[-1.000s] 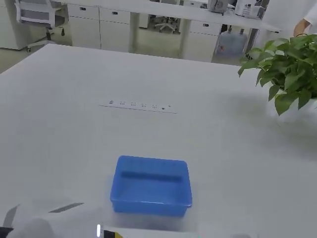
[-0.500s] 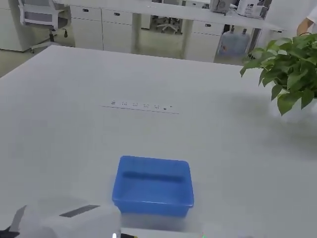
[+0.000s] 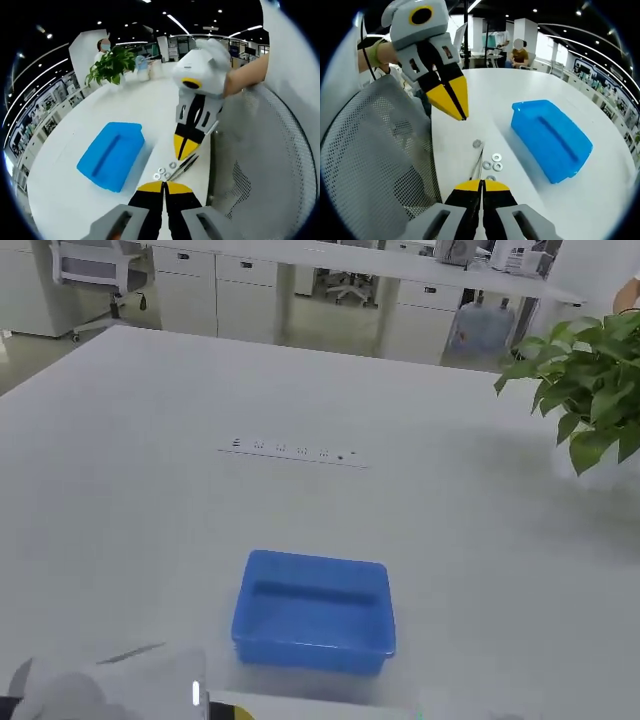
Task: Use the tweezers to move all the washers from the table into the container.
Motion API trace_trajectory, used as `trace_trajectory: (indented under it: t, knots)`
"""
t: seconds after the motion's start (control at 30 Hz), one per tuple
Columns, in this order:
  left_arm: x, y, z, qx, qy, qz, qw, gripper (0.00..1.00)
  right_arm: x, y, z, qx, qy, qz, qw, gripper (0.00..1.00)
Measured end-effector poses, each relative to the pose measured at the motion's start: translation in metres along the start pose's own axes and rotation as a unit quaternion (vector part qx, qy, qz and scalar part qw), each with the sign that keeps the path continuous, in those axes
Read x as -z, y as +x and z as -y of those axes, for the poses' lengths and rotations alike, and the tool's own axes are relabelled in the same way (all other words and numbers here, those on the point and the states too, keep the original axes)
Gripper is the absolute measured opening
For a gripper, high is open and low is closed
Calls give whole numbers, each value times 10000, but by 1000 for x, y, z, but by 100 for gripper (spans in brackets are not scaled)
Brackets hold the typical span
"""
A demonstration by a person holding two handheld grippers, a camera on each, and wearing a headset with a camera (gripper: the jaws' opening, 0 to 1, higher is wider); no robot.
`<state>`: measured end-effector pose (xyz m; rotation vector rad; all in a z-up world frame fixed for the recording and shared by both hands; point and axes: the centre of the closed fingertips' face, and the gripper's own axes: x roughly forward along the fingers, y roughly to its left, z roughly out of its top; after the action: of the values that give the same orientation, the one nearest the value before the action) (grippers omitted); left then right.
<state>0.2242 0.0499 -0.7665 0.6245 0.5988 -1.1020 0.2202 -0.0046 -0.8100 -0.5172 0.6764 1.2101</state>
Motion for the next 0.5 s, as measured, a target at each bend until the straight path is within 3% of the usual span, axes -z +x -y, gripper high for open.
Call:
trace_trajectory:
  t: [0.07,0.13,0.27,0.33,0.5]
  knots:
    - [6,4,-8,32,-16,-34,10000,0,1,0,-1,-3,9,-13,10000,0]
    - [11,8,-14,98,-226,-54,9997,0,1,0,-1,3,22,-29,10000,0]
    - [19,20,-11,287,89,-411,9987,11,1,-1,1,33,75,-20,10000,3]
    - [21,29,-9,436,128,-439,9980,8,0,-2,2,56,113,11,9999,3]
    - [31,43,-16,537,447,-782,9945,2,2,-5,3,111,179,14,9998,4]
